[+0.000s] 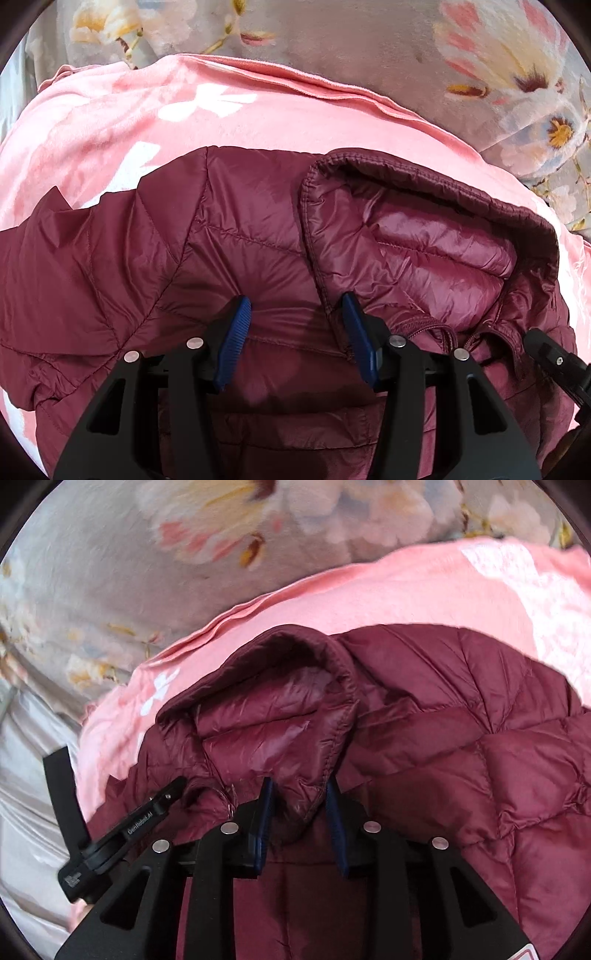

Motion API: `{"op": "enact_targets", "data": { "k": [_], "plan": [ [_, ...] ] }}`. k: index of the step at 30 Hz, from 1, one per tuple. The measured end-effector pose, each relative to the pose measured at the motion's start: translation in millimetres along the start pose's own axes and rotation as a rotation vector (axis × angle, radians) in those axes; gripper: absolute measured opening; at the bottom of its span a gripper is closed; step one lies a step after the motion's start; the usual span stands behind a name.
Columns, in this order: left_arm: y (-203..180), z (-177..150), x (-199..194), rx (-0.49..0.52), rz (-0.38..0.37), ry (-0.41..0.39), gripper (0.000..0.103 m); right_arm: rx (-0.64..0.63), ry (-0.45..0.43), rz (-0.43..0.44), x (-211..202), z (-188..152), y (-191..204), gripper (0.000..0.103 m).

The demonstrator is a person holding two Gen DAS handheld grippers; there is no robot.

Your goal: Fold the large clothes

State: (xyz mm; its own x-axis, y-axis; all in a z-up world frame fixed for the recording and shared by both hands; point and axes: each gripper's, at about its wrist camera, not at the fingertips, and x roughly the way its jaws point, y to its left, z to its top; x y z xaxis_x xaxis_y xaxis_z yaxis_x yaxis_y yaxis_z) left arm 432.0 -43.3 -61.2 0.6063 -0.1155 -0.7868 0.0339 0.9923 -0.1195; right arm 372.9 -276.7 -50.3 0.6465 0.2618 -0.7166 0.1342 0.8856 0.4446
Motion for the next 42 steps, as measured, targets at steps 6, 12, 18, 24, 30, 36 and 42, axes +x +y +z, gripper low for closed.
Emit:
{"op": "enact_targets", "data": {
  "k": [6,12,18,24,30,36,42],
  "plan": [
    [-2,-6,0,0.027,0.013,-0.033,0.050,-0.116,0.015,-0.151,13,-9,6,0.015],
    [-4,-7,0,0.042,0.019,-0.047,0.051,-0.100,-0.001,-0.170,-2,-11,3,0.015],
    [-4,-9,-3,0.036,0.029,-0.058,0.052,-0.114,-0.055,-0.192,-21,-9,14,0.016],
    [29,-20,-38,-0.011,-0.004,-0.054,0.052,-0.116,0.015,-0.219,1,-12,4,0.015],
    [115,-46,-96,-0.105,-0.028,-0.078,0.060,-0.189,-0.059,-0.217,-53,-36,33,0.021],
    [231,-80,-139,-0.302,0.046,-0.066,0.061,-0.311,-0.044,-0.110,-75,-107,99,0.022],
    [370,-108,-159,-0.587,0.123,-0.067,0.063,-0.398,0.040,-0.138,-39,-161,133,0.022]
  ]
}}
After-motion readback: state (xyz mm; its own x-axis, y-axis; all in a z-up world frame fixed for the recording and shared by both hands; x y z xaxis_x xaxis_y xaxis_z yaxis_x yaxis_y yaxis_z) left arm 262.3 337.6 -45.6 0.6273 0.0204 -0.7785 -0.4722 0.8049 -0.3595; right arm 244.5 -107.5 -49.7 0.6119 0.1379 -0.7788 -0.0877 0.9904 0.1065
